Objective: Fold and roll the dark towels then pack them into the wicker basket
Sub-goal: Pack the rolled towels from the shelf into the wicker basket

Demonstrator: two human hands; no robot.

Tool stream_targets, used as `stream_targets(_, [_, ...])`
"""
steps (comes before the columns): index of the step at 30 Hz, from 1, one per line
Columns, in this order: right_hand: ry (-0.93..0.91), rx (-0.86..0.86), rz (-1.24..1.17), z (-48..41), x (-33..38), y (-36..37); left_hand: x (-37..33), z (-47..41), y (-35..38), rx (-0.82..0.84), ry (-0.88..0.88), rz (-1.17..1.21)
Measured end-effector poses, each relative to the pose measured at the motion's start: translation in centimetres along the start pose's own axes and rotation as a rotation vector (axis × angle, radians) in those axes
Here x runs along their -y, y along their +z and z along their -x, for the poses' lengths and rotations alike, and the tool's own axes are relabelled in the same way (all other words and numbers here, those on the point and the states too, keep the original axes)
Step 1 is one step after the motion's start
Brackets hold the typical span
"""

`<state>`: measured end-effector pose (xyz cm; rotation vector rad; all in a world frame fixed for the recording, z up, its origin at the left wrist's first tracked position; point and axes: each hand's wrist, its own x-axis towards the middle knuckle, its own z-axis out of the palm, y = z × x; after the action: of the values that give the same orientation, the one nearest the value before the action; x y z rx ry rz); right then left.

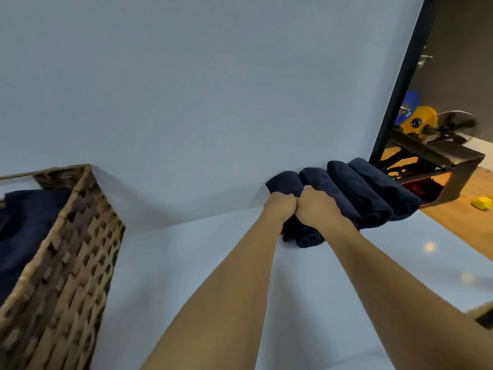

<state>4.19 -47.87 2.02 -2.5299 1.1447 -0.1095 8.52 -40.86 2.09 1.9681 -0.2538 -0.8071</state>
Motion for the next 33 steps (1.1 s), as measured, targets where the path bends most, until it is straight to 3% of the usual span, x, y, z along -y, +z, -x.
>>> stream_targets(3, [-0.022,0.064,-0.055,-0.1,0.0,0.3,0.2,0.1,-0.8,-0.013,-0.006,0.079])
stream_targets(9, [-0.128,0.179,-0.558,3.0,4.8,-1.2,-0.7,3.7,-6.7,-0.205,0.115,0.023])
stream_targets(18, [-0.631,0.331,-0.842,14.3,21.4,-6.1,-1.5,16.4,-26.7,-0.596,0.279,0.023])
stream_targets(22, [-0.786,0.356,-0.759,18.6,28.0,-5.1,1.5,20.5,-33.3,-0.723,0.264,0.021])
stream_targets(27, [-0.837,0.336,-0.434,20.4,30.7,-1.4,6.6,19.8,-35.6,-0.700,0.177,-0.025])
stream_targets(33, [-0.862,0.102,-0.031,21.1,30.2,0.6,10.2,17.7,-35.2,-0.597,0.158,-0.122])
